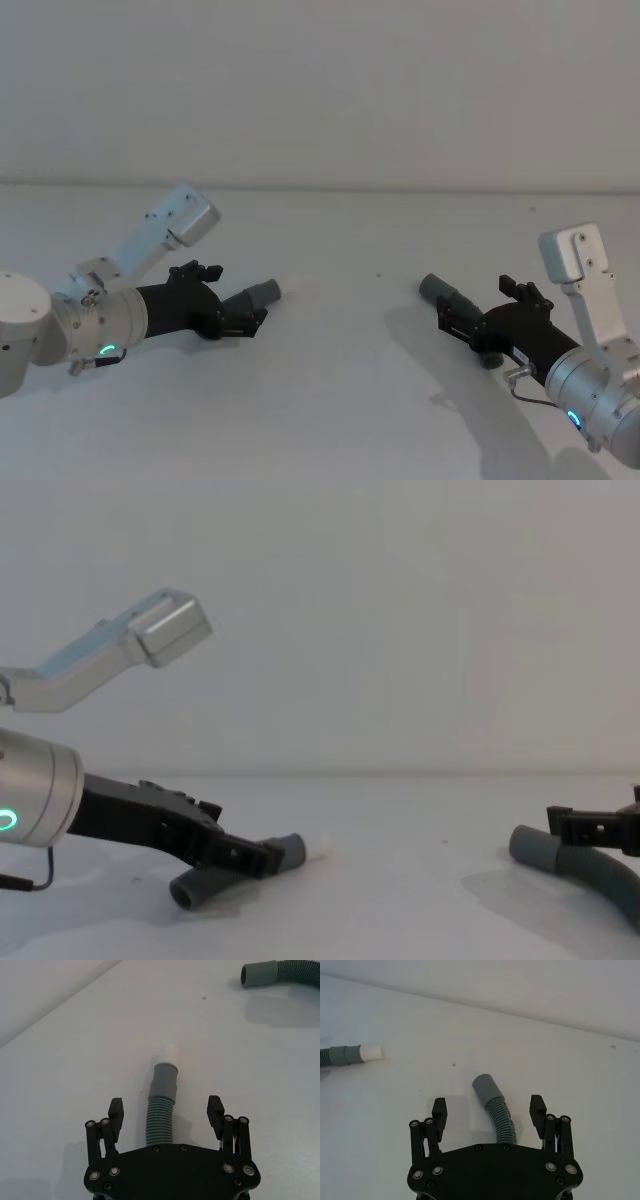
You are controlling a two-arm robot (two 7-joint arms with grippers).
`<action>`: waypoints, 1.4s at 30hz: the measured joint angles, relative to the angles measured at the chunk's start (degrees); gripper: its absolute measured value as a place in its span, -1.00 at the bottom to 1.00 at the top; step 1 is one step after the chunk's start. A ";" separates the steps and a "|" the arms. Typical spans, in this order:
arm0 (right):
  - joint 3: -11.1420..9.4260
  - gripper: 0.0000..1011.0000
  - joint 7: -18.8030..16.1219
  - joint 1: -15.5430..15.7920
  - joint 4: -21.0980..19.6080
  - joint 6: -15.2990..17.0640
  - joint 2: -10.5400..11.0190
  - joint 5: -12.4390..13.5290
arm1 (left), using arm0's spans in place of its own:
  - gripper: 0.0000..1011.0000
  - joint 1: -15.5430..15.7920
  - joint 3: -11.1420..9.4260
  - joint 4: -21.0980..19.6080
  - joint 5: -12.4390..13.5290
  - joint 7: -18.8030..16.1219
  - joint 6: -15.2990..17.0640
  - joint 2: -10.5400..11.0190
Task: Use both hands to pick up one end of the pipe from the table, align the ends, and insert them.
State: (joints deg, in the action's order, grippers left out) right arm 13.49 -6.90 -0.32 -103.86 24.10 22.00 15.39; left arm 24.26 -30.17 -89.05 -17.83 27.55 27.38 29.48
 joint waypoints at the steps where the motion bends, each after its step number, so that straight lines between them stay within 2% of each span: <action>1: 0.00 0.98 0.00 0.00 0.00 0.02 0.00 0.00 | 0.98 0.42 -0.29 0.78 0.19 0.36 -0.18 -0.21; 15: 0.00 0.98 0.01 0.00 0.01 0.09 0.00 0.00 | 0.98 3.20 -1.90 4.64 1.04 2.31 -0.82 -1.58; 42: 0.01 0.98 0.01 0.00 0.01 0.09 0.00 0.00 | 0.98 6.55 -3.87 8.40 1.01 4.06 0.18 -2.65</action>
State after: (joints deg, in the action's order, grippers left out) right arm 13.50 -6.89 -0.32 -103.86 24.19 22.00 15.38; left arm 30.81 -34.04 -80.64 -16.82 31.61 27.56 26.83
